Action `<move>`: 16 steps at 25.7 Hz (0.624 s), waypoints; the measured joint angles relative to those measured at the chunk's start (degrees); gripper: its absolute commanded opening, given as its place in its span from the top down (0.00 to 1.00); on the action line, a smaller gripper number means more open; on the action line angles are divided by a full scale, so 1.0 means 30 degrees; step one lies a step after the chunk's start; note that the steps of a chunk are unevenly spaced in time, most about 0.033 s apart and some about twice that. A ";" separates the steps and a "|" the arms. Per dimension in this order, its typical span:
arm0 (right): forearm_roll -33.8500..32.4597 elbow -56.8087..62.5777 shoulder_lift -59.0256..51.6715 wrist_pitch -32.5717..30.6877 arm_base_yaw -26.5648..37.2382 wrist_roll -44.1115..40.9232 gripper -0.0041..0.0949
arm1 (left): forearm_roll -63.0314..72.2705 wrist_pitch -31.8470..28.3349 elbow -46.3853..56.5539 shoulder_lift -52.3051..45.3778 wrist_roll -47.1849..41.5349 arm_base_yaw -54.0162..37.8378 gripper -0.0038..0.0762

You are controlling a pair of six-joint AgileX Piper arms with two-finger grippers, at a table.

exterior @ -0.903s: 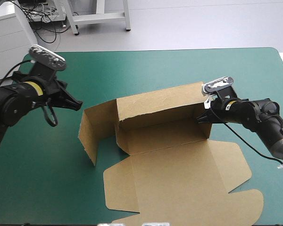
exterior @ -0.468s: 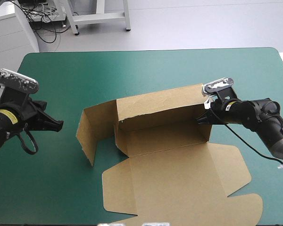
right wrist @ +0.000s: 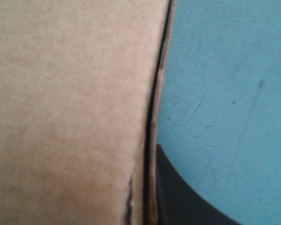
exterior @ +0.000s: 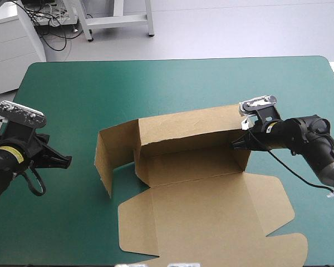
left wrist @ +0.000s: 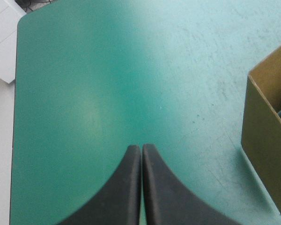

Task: Fold the box

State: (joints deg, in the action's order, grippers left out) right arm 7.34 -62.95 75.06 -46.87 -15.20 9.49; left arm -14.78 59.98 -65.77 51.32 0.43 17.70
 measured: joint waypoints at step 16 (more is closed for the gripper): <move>-0.0274 -1.1448 0.8832 -0.4542 0.0033 -0.0426 0.98 | 0.0036 -0.0735 0.0000 0.0000 -0.0142 0.0000 0.96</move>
State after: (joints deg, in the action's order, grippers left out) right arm 6.51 -97.29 101.55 -60.50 -15.10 8.21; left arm -14.67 57.77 -65.77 51.32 0.00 17.70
